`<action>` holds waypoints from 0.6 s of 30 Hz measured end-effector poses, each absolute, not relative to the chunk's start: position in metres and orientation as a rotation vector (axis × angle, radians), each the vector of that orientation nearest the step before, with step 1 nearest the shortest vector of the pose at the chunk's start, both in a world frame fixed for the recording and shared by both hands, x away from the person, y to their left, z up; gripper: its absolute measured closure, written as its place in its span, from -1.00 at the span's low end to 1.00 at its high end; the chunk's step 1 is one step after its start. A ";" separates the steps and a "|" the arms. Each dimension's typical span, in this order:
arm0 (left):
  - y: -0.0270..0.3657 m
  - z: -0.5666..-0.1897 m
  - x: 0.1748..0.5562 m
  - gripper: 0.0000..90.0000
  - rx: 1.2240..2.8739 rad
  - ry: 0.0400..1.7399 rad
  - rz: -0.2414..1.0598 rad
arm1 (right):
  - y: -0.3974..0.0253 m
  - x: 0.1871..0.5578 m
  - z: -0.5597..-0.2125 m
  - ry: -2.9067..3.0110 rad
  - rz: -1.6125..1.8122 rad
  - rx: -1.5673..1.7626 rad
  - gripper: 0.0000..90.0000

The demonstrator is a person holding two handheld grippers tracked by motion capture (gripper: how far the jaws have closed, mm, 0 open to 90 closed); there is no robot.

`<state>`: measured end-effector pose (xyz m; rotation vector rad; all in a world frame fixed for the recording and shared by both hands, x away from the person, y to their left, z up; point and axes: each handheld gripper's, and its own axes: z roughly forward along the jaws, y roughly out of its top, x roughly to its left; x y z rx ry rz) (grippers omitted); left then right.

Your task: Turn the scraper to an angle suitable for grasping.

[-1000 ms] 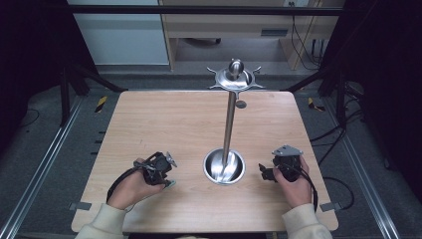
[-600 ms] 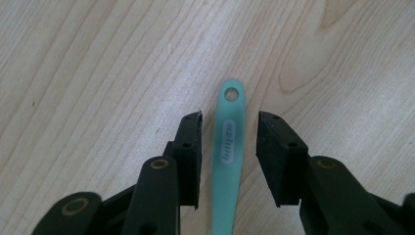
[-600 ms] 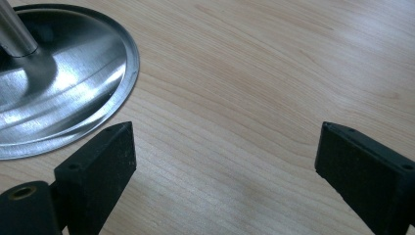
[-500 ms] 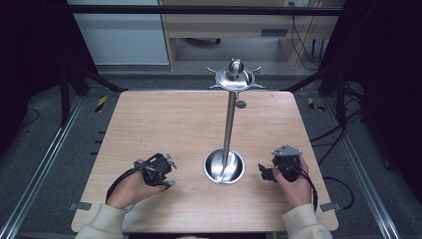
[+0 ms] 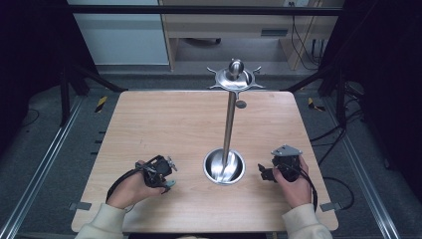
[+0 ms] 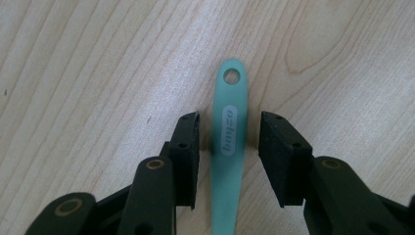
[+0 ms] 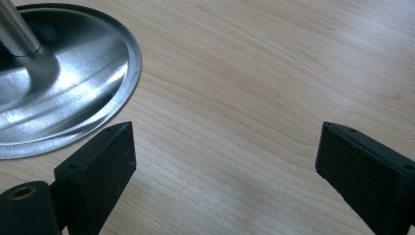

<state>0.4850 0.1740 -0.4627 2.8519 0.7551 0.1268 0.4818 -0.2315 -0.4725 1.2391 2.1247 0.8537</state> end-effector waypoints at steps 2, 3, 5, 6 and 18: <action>0.174 -0.463 0.485 0.34 2.851 0.757 0.124 | -0.231 0.482 -0.472 2.126 0.854 1.238 -0.82; 0.174 -0.463 0.485 0.34 2.851 0.757 0.124 | -0.231 0.482 -0.473 2.127 0.852 1.239 -0.82; 0.174 -0.463 0.486 0.36 2.843 0.762 0.126 | -0.231 0.482 -0.473 2.126 0.856 1.237 -0.82; 0.174 -0.463 0.486 0.37 2.843 0.762 0.126 | -0.231 0.482 -0.473 2.126 0.856 1.237 -0.82; 0.174 -0.464 0.489 0.59 2.827 0.773 0.111 | -0.231 0.482 -0.473 2.127 0.852 1.233 -0.82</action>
